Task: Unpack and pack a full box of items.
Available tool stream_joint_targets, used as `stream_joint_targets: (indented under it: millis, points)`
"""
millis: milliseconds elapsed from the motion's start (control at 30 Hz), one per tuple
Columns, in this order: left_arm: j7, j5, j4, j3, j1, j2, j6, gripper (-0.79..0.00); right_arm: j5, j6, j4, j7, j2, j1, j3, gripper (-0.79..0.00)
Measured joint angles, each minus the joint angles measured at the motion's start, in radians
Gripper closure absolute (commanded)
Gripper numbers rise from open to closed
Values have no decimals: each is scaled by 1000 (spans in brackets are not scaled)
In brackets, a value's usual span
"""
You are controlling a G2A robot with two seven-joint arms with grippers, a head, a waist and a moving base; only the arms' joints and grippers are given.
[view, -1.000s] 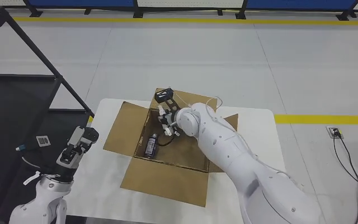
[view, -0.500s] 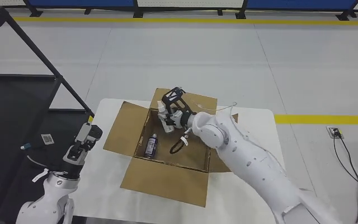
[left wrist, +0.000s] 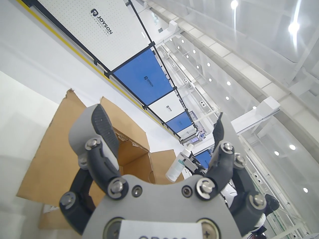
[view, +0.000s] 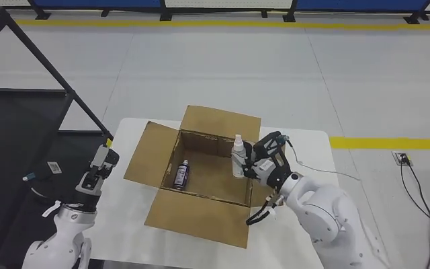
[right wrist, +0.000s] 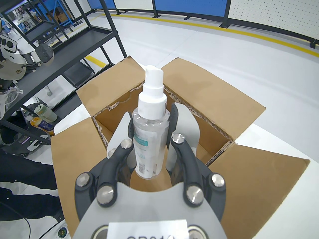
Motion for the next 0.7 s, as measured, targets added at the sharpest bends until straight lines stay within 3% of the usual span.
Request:
stream_joint_targets:
  millis: [367, 533, 700]
  points:
    - [-13, 9, 2, 14, -1, 0, 3, -785, -3, 2, -1, -9, 0, -5, 0, 0]
    - [-13, 9, 2, 14, -1, 0, 3, -785, -11, -22, -29, -159, 4, -46, 54, 0]
    - [-4, 15, -8, 22, -1, 0, 14, -785, -45, -69, -120, -421, 24, -214, 259, 0]
